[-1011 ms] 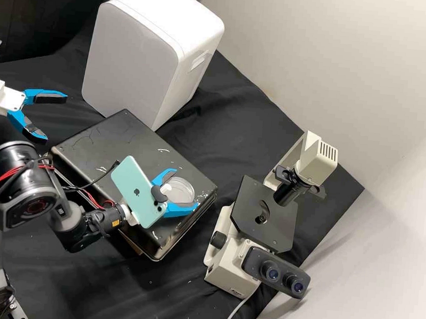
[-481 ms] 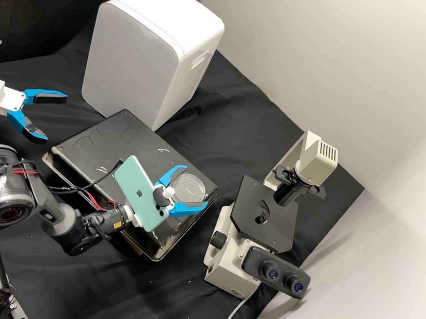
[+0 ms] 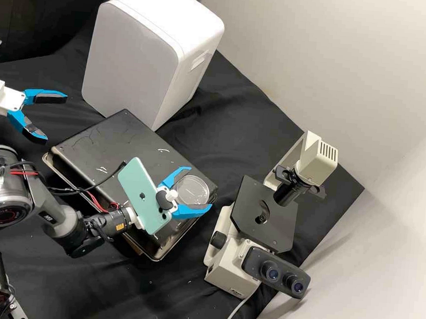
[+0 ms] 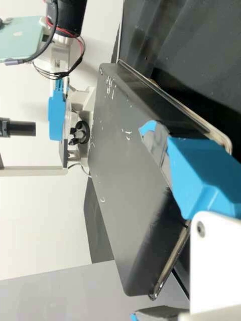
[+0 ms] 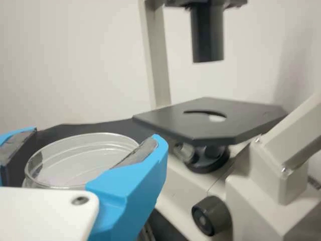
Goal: Place the petri dish on the microscope
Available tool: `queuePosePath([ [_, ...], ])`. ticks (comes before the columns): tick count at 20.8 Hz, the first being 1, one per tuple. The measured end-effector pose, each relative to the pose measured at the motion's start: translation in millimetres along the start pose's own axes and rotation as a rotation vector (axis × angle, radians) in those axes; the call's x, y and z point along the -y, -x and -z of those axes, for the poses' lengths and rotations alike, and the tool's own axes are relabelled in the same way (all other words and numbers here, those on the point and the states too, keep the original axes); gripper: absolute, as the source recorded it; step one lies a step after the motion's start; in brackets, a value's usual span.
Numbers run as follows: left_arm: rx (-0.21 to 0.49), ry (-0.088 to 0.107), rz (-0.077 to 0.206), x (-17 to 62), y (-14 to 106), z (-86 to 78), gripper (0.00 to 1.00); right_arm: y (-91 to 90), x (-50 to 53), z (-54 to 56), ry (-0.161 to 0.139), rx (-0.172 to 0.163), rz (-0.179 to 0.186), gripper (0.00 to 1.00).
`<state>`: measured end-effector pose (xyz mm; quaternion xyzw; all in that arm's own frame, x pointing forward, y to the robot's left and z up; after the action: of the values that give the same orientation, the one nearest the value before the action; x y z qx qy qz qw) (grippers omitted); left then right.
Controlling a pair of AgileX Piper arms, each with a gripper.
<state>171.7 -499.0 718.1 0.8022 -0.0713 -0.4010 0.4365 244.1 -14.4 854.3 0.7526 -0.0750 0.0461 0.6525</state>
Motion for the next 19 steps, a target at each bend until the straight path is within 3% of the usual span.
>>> queuePosePath([
  [9, -0.002, 0.005, 0.009, 1.8, -0.6, 0.7, 1.00, -19.8, -29.4, -0.1, 0.020, -0.001, -0.100, 0.00],
  [13, -0.002, 0.005, 0.009, 1.8, -0.6, 0.7, 1.00, -32.4, -34.2, -2.0, 0.023, -0.002, -0.115, 0.00],
  [17, -0.002, 0.005, 0.009, 1.8, -0.6, 0.7, 1.00, -51.3, -34.8, -11.2, 0.029, 0.049, -0.122, 0.00],
  [19, -0.003, 0.007, 0.013, 2.6, -1.1, 1.1, 1.00, -59.5, -33.4, -18.3, 0.015, 0.086, -0.122, 0.00],
])
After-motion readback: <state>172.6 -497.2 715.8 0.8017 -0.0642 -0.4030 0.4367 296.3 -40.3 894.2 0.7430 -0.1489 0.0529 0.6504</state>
